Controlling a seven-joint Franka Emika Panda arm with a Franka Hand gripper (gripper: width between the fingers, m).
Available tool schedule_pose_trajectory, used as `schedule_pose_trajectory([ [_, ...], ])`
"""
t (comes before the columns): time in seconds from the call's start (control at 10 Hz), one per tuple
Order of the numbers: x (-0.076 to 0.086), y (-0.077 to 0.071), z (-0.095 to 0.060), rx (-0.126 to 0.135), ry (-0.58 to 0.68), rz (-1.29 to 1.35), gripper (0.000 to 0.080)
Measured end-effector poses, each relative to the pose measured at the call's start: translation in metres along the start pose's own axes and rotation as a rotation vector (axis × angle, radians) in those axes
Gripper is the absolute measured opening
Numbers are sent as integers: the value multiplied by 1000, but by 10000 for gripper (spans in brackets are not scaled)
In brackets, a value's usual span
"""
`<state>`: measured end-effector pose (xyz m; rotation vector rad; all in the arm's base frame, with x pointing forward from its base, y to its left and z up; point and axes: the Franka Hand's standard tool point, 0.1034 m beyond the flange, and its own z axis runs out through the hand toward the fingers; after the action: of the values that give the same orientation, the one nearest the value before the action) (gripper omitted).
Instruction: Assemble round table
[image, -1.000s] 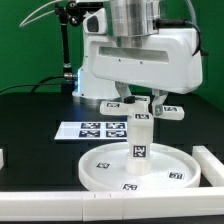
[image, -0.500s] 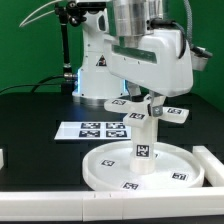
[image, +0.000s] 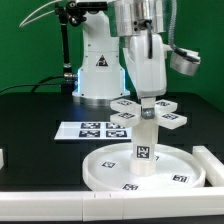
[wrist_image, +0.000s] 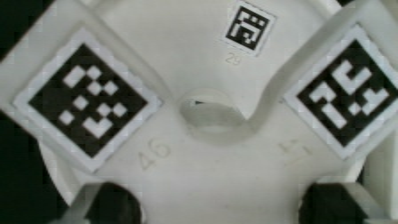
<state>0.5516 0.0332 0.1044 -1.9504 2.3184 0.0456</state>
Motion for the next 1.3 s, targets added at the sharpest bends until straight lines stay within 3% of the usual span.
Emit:
schedule_pose_trajectory([
  [0.3,0,-2,0,14,-9,153,442],
  [0.4,-2,-1,1,12,-19,226,555],
  [0.5,-3,-2,0,9,-24,187,555],
  [0.7,-7,-5,-15,11,-52,152,644],
  [0.9,-11,-6,-30,33,-77,113,648],
  [1.3,-10,-3,-22,25,-67,-33,649],
])
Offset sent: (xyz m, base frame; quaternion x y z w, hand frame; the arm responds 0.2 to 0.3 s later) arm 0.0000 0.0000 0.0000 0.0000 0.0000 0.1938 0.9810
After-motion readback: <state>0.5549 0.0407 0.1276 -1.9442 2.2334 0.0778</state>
